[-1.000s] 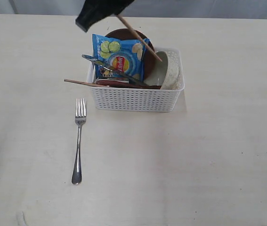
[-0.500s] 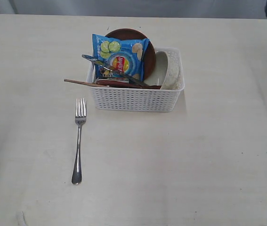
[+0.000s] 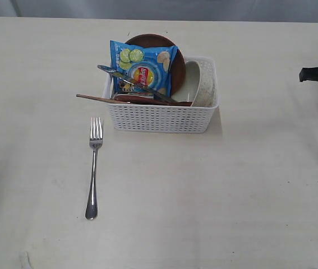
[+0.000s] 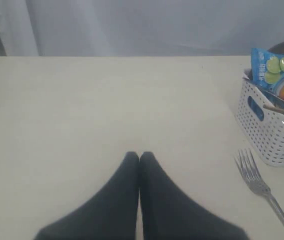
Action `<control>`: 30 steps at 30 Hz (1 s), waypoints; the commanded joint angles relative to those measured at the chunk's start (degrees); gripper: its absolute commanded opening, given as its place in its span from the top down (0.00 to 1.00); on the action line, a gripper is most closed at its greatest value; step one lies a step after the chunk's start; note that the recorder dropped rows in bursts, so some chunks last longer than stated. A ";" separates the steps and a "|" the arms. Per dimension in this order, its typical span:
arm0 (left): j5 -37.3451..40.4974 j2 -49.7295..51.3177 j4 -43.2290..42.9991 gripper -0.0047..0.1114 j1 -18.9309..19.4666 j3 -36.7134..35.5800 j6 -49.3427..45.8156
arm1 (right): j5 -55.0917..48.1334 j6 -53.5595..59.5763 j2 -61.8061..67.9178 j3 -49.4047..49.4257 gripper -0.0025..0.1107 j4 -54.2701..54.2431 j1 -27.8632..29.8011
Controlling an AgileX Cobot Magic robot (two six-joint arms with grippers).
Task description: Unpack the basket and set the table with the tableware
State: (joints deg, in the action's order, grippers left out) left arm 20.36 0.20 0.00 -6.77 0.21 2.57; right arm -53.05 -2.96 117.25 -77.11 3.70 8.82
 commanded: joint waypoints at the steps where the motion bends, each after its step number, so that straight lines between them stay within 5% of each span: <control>1: -0.59 -0.20 0.00 0.96 -0.44 -0.21 0.03 | 0.71 0.43 2.28 0.05 0.98 -0.64 0.24; 5: -0.59 -0.20 0.00 0.96 -0.44 -0.21 0.03 | 0.94 0.67 3.34 0.05 0.92 -0.87 0.24; 9: -0.59 -0.20 0.00 0.96 -0.44 -0.21 0.03 | 1.74 0.84 3.44 -0.10 0.68 -2.21 0.24; 12: -0.59 -0.20 0.00 0.96 -0.44 -0.21 0.03 | 0.92 1.19 2.79 -0.98 0.60 -4.44 0.24; 23: -0.59 -0.20 0.00 0.96 -0.44 -0.21 0.03 | 1.47 15.27 -9.85 -2.20 0.61 -23.58 -2.34; 30: -0.59 -0.20 0.00 0.96 -0.44 -0.21 0.03 | 5.24 24.96 -18.68 -2.20 0.82 -27.20 -16.31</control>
State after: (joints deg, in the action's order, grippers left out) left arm 20.36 0.20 0.00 -6.77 0.21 2.57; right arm -49.20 18.49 101.68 -79.12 -22.32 -1.87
